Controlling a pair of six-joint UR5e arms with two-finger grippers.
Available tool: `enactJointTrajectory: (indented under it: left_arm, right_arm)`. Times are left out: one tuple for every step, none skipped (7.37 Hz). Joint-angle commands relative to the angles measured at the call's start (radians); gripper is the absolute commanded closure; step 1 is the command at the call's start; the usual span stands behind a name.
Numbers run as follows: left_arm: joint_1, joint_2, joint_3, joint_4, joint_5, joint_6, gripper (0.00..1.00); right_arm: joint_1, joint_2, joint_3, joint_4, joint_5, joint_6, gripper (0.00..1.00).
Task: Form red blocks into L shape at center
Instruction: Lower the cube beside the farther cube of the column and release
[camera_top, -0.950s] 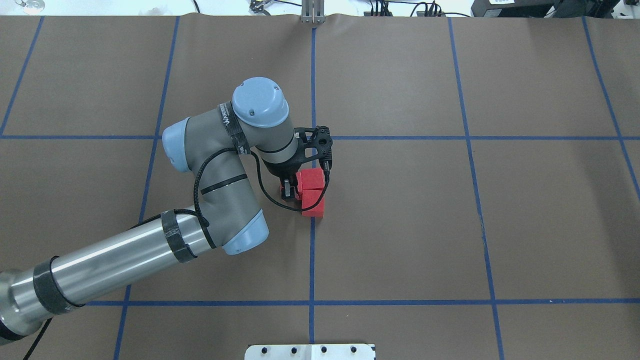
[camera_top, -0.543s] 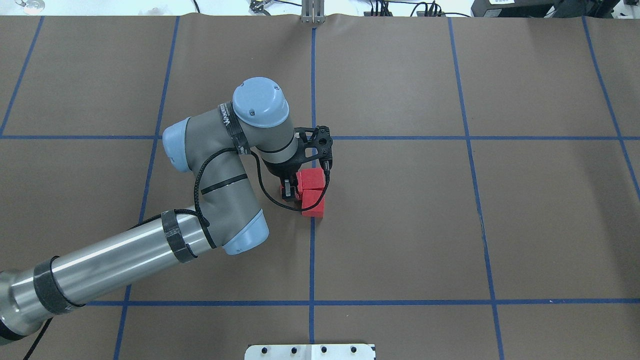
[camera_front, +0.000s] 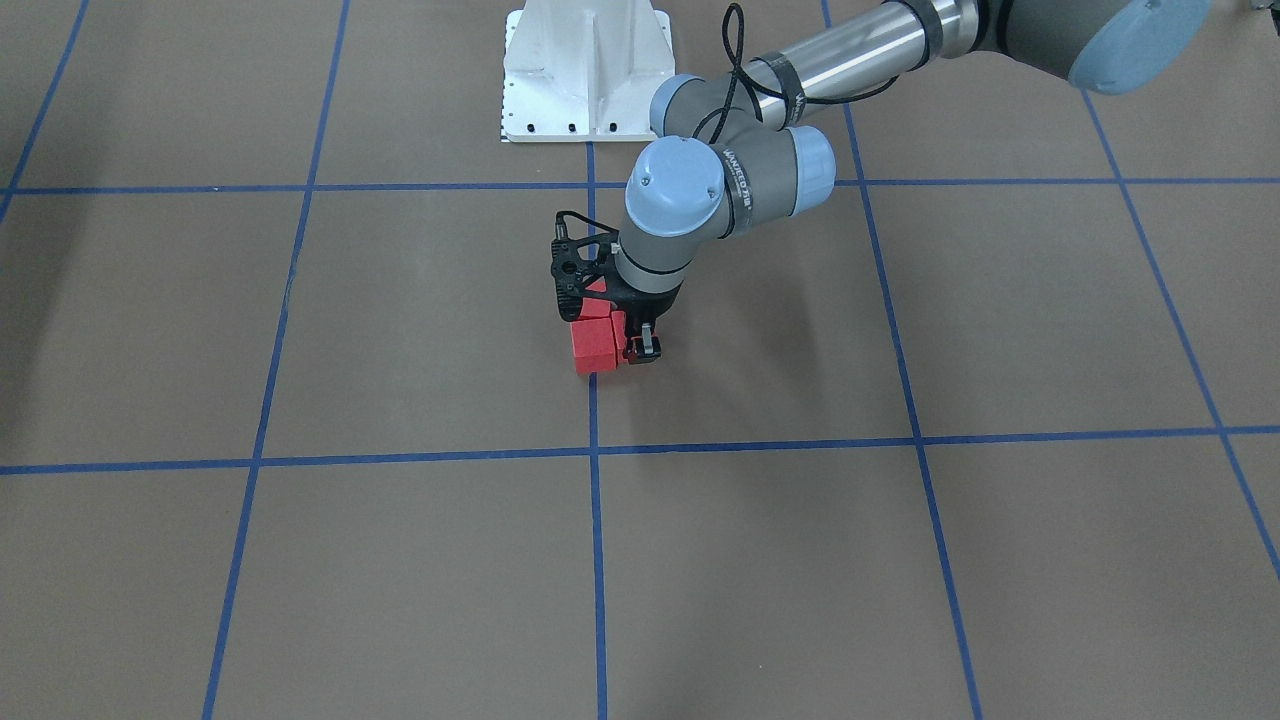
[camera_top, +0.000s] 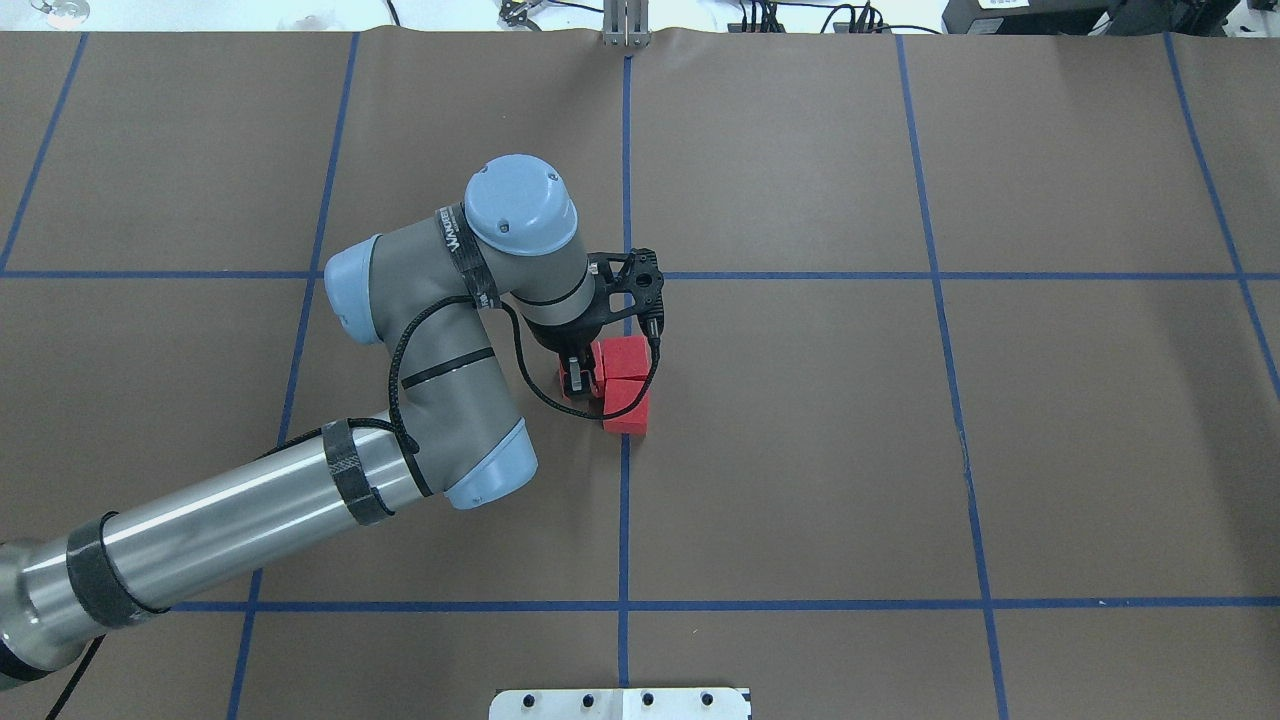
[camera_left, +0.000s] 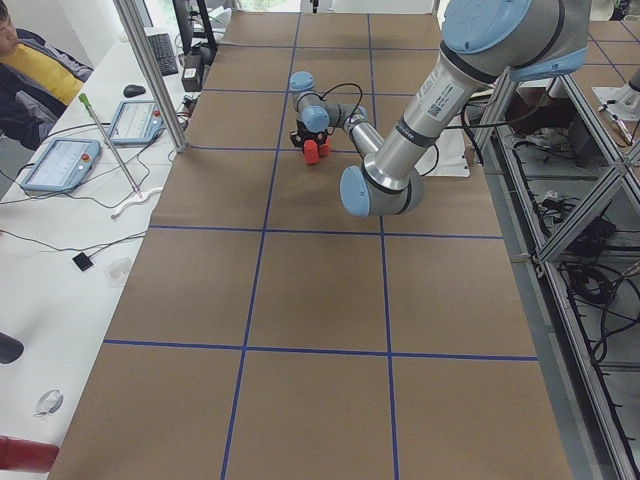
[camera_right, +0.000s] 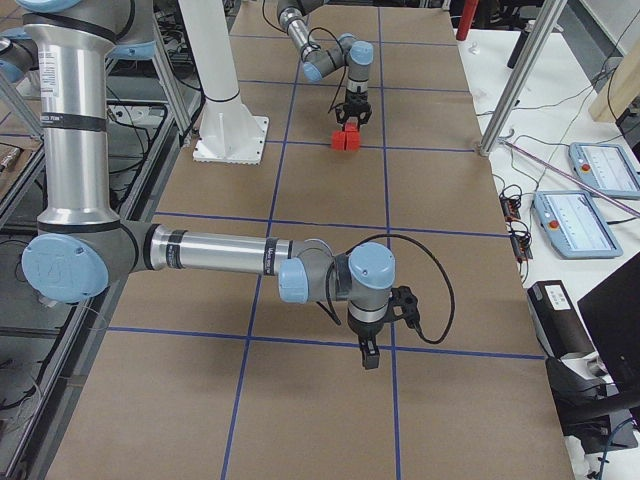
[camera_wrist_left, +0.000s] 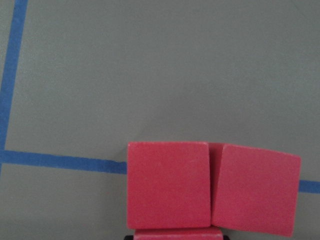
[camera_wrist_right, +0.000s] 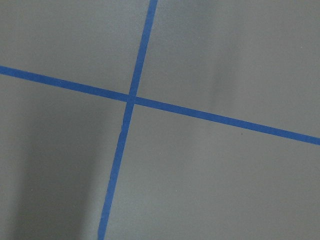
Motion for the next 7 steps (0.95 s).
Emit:
enactJointTrajectory:
  left_arm:
    - [-0.001,0.000,0.000,0.000,0.000,-0.008,0.67]
    - [-0.001,-0.001,0.000,-0.002,0.000,-0.008,0.62]
    - [-0.001,0.000,0.000,-0.002,0.002,-0.008,0.59]
    - [-0.001,0.000,-0.002,-0.002,0.017,-0.008,0.56]
    - [-0.001,0.000,0.000,-0.014,0.020,-0.008,0.54]
    - [-0.001,0.000,0.000,-0.017,0.022,-0.008,0.51]
    - [-0.001,0.000,0.000,-0.017,0.022,-0.008,0.45]
  right_arm:
    - [0.000,0.000,0.000,0.000,0.000,0.000,0.00]
    - [0.000,0.000,0.000,0.000,0.000,0.000,0.00]
    - [0.000,0.000,0.000,0.000,0.000,0.000,0.00]
    - [0.000,0.000,0.000,0.000,0.000,0.000,0.00]
    - [0.000,0.000,0.000,0.000,0.000,0.000,0.00]
    - [0.000,0.000,0.000,0.000,0.000,0.000,0.00]
    - [0.000,0.000,0.000,0.000,0.000,0.000,0.00]
